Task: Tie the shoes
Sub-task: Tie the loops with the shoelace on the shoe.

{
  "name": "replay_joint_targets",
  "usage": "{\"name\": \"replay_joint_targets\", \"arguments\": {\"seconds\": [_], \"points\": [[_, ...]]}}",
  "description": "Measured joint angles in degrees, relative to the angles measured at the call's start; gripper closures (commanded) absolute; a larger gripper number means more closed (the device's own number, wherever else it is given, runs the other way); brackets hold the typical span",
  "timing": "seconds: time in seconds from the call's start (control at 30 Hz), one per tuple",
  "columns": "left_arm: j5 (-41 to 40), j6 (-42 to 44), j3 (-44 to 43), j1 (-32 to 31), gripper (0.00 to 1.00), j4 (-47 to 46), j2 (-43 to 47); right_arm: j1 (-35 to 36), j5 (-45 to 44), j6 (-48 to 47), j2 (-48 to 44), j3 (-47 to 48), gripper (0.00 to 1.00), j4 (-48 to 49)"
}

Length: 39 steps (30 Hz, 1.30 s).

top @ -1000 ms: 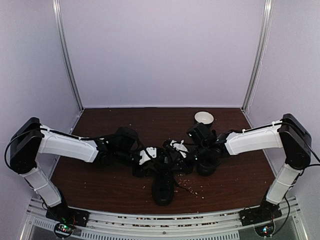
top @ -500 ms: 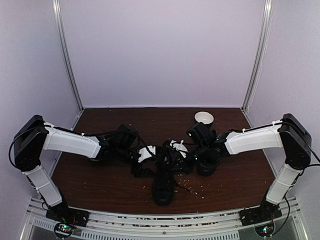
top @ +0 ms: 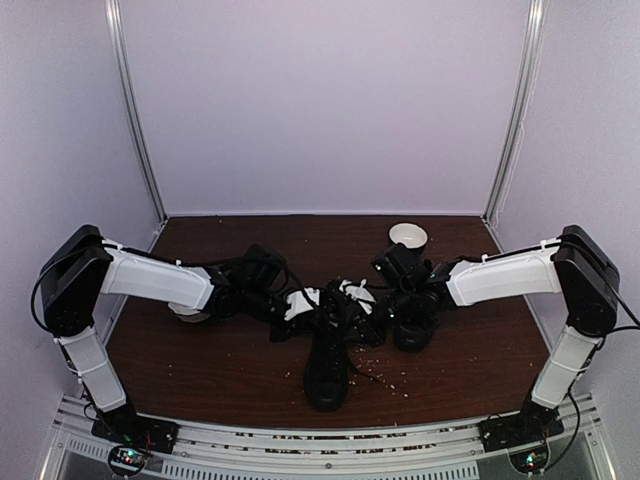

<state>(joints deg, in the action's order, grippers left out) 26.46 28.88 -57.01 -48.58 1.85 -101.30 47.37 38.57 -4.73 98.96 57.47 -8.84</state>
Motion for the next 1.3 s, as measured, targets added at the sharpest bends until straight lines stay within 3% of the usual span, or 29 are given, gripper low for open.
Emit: {"name": "replay_joint_targets", "arguments": {"seconds": [0.7,0.87,1.3], "points": [[-4.3,-4.8,7.0,0.5,1.0,-3.9,1.1,-0.9,-1.9,1.5,-0.8,0.6,0.93,-2.1],[-4.6,-5.3,7.1,0.6,1.0,-3.9,1.1,-0.9,-1.9,2.3,-1.0,0.6,1.0,-2.1],[-4.6,-5.6,7.2,0.6,1.0,-4.0,1.1,-1.2,-1.0,3.9,-1.0,0.2,1.0,0.7]]}}
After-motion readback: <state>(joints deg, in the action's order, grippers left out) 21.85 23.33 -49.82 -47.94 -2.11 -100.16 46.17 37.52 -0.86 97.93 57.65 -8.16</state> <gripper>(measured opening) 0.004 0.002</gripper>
